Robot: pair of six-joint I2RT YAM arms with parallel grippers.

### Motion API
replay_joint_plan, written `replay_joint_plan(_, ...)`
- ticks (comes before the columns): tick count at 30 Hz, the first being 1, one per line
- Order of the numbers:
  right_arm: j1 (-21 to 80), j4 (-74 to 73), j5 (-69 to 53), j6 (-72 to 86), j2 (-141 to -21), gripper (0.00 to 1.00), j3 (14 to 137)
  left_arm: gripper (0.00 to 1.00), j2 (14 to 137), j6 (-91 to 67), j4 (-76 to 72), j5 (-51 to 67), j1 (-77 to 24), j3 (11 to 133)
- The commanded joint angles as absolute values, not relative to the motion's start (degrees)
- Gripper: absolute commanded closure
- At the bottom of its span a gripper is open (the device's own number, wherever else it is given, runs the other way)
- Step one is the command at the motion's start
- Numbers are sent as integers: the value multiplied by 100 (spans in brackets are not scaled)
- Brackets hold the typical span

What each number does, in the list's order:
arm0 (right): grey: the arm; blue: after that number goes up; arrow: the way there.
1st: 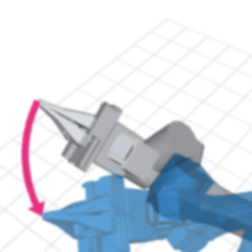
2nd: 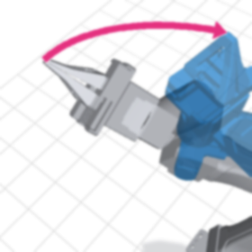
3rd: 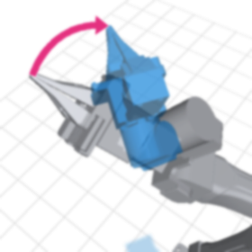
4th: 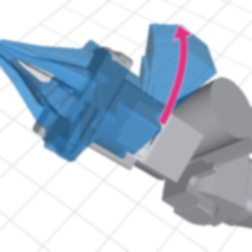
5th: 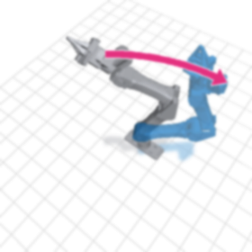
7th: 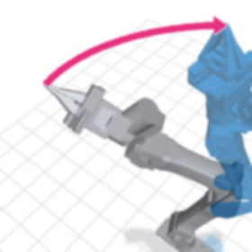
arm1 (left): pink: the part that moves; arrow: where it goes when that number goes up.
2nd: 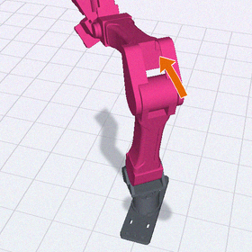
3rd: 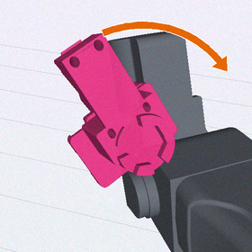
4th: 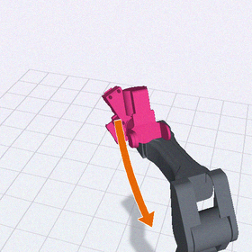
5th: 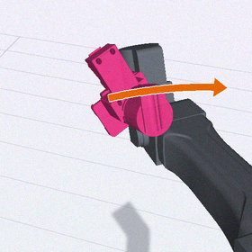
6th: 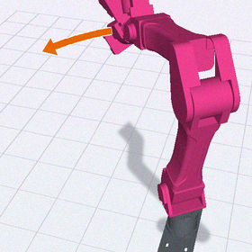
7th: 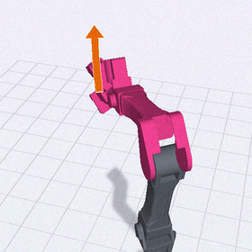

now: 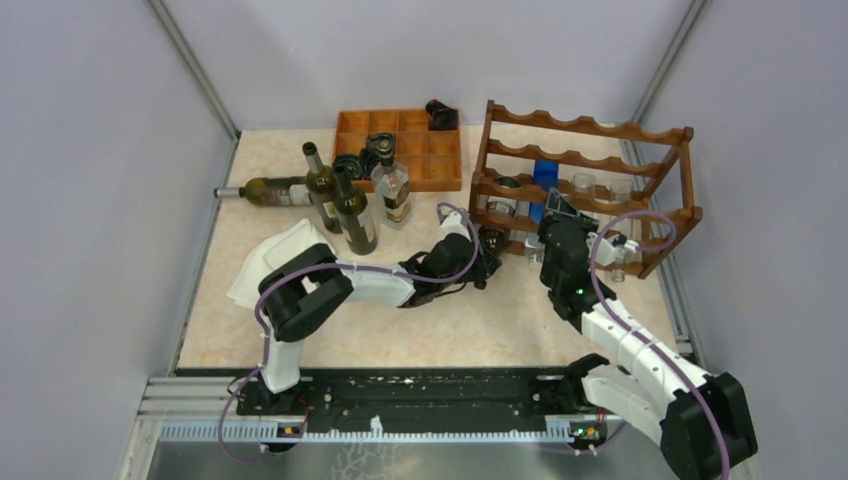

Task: Put the wine bottle on the wine rack
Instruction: Place the wine bottle in the wine rack.

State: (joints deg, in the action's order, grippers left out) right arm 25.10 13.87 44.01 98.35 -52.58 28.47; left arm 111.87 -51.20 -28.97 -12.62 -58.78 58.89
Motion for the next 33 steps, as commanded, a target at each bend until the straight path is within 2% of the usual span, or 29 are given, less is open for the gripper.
replay_joint_plan(1,2544,1657,4094,10186,-5326,92,2979,100,11351,-5252,-2958,-1783,-5897,6519)
replay_joint_plan(8,2540,1613,4093,10250,-5352,92,2997,100,11692,-5481,-2455,-2132,-5852,7216)
replay_joint_plan(16,2519,1536,4110,10316,-5348,88,2997,99,11896,-5598,-2364,-1889,-5643,7537)
replay_joint_plan(20,2477,1534,4083,10336,-5334,80,2973,73,11858,-5649,-2367,-1855,-5592,7493)
replay_joint_plan(22,2449,1539,4059,10337,-5327,76,2950,55,11813,-5660,-2474,-1841,-5581,7405)
replay_joint_plan(24,2417,1554,4033,10340,-5308,73,2928,42,11766,-5660,-2571,-1839,-5581,7323)
replay_joint_plan(25,2398,1560,4027,10342,-5302,72,2913,38,11730,-5660,-2613,-1845,-5581,7271)
replay_joint_plan(30,2306,1564,3986,10304,-5241,68,2892,32,11553,-5636,-2773,-1814,-5581,7089)
replay_joint_plan(33,2262,1588,3965,10206,-5198,63,2883,23,11392,-5572,-2833,-1777,-5581,6936)
